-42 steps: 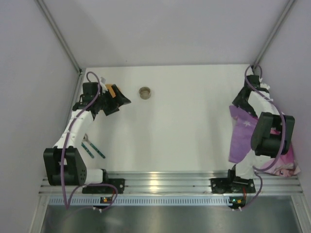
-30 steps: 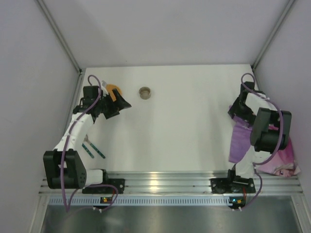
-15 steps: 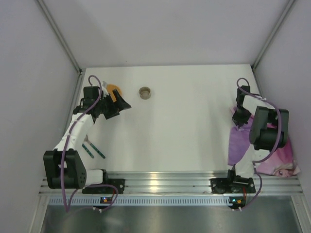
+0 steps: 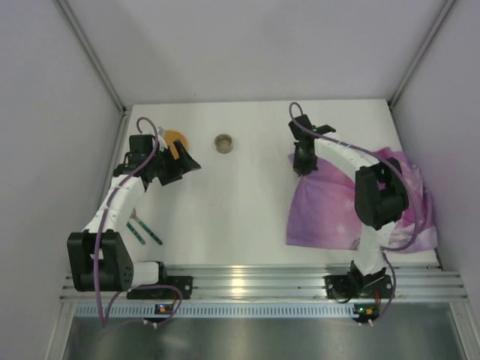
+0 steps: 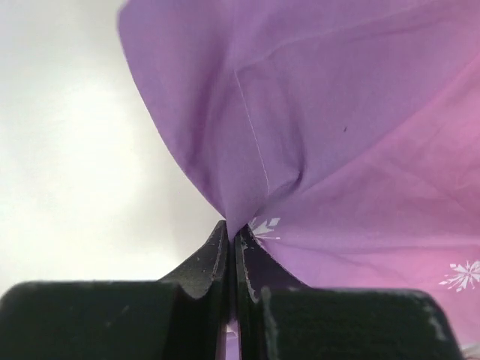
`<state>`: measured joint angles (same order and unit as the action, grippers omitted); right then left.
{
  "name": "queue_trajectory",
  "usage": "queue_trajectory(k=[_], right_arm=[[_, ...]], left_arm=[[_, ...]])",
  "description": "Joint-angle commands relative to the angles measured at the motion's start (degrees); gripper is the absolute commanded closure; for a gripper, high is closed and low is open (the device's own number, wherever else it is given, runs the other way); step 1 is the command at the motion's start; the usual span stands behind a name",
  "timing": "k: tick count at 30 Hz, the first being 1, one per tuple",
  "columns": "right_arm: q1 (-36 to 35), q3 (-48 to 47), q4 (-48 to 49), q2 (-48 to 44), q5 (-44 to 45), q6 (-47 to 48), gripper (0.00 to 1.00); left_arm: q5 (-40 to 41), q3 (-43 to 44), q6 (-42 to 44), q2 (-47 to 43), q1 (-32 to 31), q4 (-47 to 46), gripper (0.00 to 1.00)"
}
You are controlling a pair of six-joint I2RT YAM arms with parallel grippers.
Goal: Set the dinner table for one person
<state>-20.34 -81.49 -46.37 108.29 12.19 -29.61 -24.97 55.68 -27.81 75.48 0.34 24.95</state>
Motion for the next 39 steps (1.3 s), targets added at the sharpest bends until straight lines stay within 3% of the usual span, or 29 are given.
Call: queue_trajectory(k=[1, 7, 18, 23, 24, 25, 27, 28, 34, 39], right_arm=[[-7.24, -9.01, -3.81, 2.17, -7.16, -5.63, 1.0], [-16.74, -22.03, -8.12, 9.21, -14.01, -10.99, 1.0], [-24.22, -28.9, 0.57, 17.65, -28.17, -22.94, 1.0], [-25.1, -30.91, 11.62, 21.52, -35.47, -29.79, 1.0], [-25.28, -31.61, 13.13, 22.22, -36.26, -30.42, 0.91], [-25.36, -32.4, 14.28, 23.53, -37.66, -30.77, 0.56], [-25.54, -34.52, 16.83, 24.51, -38.37, -31.82, 0.1], [-25.54, -34.96, 17.53, 24.69, -38.55, -32.0, 0.0], [-24.05, -31.19, 19.3, 18.83, -38.12, -28.59, 0.0], [-17.82, -14.78, 18.95, 7.31, -33.73, -21.75, 0.0]], left_arm=[[0.98, 1.71, 1.44, -1.56, 0.28, 0.71, 0.09], [2.38, 2.33, 2.76, -2.53, 0.28, 2.38, 0.09], [3.88, 3.21, 3.56, -2.71, 0.28, 3.44, 0.09], [3.97, 2.77, 3.55, -2.71, 0.28, 3.26, 0.09], [3.97, 2.85, 3.56, -2.71, 0.28, 3.44, 0.09], [4.05, 2.94, 3.73, -2.71, 0.28, 3.61, 0.09], [4.23, 3.12, 3.91, -2.8, 0.36, 3.96, 0.09], [4.4, 3.29, 4.17, -2.97, 0.28, 4.31, 0.09], [5.46, 3.47, 5.57, -3.85, 0.28, 5.55, 0.09], [4.67, 3.47, 6.1, -3.94, 0.19, 5.64, 0.08]])
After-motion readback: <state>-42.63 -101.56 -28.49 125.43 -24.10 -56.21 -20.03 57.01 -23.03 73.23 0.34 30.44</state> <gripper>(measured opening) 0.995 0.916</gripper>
